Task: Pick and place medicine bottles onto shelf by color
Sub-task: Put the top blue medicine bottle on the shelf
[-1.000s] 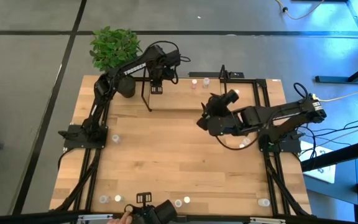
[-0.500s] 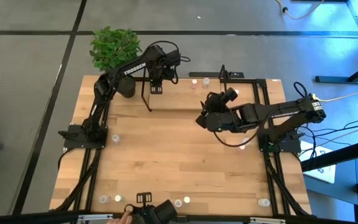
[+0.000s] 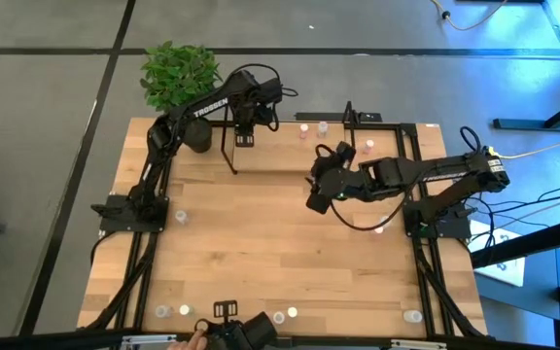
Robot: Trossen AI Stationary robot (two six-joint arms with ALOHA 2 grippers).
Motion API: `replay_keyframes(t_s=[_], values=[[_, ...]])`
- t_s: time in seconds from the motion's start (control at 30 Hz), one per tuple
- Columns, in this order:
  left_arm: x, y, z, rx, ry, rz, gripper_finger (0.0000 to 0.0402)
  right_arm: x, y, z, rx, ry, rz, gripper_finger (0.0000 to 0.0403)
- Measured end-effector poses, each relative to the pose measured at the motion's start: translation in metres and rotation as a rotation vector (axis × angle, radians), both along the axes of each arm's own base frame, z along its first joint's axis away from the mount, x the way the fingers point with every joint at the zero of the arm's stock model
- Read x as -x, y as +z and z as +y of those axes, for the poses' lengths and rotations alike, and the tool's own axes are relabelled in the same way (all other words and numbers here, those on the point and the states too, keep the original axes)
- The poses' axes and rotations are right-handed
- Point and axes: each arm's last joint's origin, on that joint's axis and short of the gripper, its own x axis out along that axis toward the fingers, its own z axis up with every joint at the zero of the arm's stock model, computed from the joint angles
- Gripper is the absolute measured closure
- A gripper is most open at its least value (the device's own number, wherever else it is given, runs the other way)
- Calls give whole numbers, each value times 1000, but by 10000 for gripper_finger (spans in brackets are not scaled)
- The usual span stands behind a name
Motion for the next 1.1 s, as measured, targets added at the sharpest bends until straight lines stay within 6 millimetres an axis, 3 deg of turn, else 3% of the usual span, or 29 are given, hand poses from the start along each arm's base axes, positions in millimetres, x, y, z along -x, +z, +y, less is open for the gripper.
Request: replay_keyframes(t_s=[0.33, 1.1], values=[[0, 0, 0, 0, 0, 0, 301, -8, 5, -2, 15, 144, -17, 148], [-4, 0, -6, -12, 11, 0, 301, -8, 5, -2, 12, 142, -19, 148]])
